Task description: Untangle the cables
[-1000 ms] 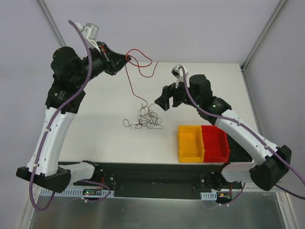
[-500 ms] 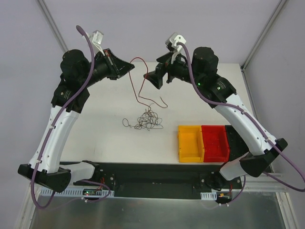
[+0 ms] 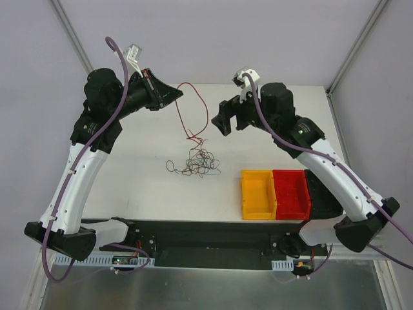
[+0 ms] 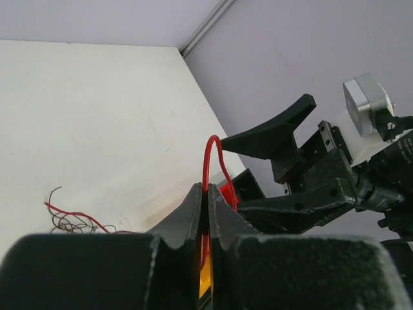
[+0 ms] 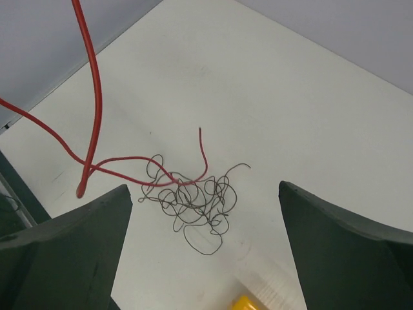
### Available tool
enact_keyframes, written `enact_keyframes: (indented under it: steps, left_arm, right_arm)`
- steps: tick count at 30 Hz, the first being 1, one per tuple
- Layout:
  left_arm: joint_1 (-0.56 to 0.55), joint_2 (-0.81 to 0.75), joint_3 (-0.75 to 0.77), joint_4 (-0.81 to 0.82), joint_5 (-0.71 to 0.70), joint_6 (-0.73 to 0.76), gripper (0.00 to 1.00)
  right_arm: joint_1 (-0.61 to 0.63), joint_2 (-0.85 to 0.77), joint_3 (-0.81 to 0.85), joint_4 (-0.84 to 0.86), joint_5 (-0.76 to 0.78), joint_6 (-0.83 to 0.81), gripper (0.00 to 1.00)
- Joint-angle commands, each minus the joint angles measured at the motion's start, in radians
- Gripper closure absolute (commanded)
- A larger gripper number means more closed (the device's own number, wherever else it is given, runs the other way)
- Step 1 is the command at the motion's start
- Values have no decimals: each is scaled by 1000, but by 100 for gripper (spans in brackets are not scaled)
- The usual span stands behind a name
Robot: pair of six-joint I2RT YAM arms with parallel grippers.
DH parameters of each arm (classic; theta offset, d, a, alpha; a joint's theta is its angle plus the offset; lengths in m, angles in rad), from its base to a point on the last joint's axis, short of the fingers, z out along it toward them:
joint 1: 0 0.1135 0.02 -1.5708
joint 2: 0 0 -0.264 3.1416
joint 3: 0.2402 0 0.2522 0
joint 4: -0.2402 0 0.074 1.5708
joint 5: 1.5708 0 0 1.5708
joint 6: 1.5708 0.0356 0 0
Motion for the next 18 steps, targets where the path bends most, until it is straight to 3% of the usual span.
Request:
enact_keyframes:
  steps: [1,7,13,18]
  left_arm:
    - [10,-9,-3,29,27,11,100]
    - [10,0,-3,12,43,29,100]
    - [10,2,1,-2,8,14,100]
    - [10,20,18,-22,-9,-9,100]
  right_arm:
    - [-5,-118,35,-81,150,23,1]
    - [-3,-32,140,25,-118,90,1]
    - [20,95,216,133,-164,257,0]
    - [115,175,274,110,-65,235,0]
